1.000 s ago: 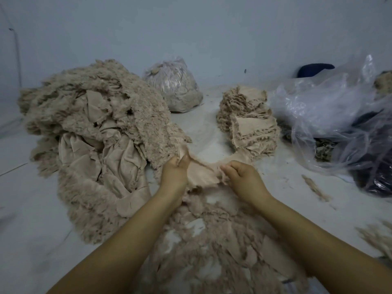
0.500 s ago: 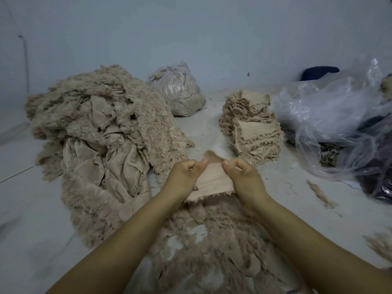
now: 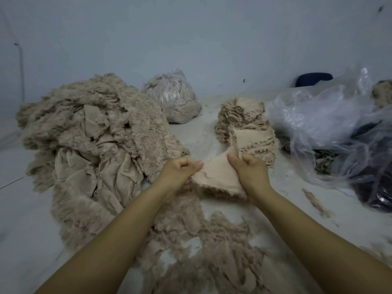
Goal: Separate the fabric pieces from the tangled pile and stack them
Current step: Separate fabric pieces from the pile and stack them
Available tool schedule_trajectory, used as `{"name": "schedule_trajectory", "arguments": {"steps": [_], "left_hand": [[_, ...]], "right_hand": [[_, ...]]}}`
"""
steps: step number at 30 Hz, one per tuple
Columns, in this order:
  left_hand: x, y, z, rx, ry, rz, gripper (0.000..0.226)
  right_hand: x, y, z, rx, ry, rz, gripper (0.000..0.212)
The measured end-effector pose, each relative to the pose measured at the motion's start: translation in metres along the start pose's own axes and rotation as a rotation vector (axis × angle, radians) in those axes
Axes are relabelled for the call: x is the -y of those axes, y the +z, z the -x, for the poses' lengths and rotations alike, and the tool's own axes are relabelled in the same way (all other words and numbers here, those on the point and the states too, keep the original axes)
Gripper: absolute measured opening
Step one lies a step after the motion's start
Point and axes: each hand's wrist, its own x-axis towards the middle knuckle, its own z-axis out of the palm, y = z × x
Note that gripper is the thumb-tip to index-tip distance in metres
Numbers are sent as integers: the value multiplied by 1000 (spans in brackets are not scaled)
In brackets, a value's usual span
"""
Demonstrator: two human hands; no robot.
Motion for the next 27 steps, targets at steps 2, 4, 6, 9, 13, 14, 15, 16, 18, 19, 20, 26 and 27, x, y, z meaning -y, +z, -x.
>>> {"name": "schedule_trajectory", "arguments": {"steps": [2, 4, 6, 9, 13, 14, 15, 16, 18, 19, 20, 26, 27], "left_hand": [[4, -3, -7, -21, 32, -145, 15], [10, -8, -7, 27, 54, -355, 4], [16, -22, -3, 104, 63, -537, 12], [19, -49, 8, 167, 6, -787, 26], [23, -54, 24, 269, -22, -835, 23], [22, -51, 27, 237, -14, -693, 28], [19, -49, 29, 196, -20, -525, 31], [15, -48, 32, 172, -20, -397, 32], [7, -45, 35, 198, 7, -325, 32], [3, -41, 36, 233, 44, -353, 30], [0, -36, 37, 256, 93, -381, 28], [6, -29, 41, 155, 129, -168, 20], [9, -33, 41, 128, 88, -106, 19]], "right_hand": [[-7, -6, -12, -30, 10, 154, 48], [-14, -11, -18, 8, 34, 354, 37], [-17, -14, -14, 35, 25, 620, 37], [-10, 0, 11, 12, -207, 580, 27], [-15, 22, 74, 508, -224, 470, 17], [-21, 20, 84, 562, -242, 509, 18], [-23, 18, 90, 563, -260, 512, 19], [-21, 15, 92, 524, -263, 476, 21], [-13, 15, 86, 423, -203, 351, 27], [-6, 17, 80, 410, -128, 287, 34], [2, 20, 76, 432, -33, 210, 41], [13, 34, 60, 388, 217, -295, 24], [14, 35, 59, 381, 253, -326, 25]]}}
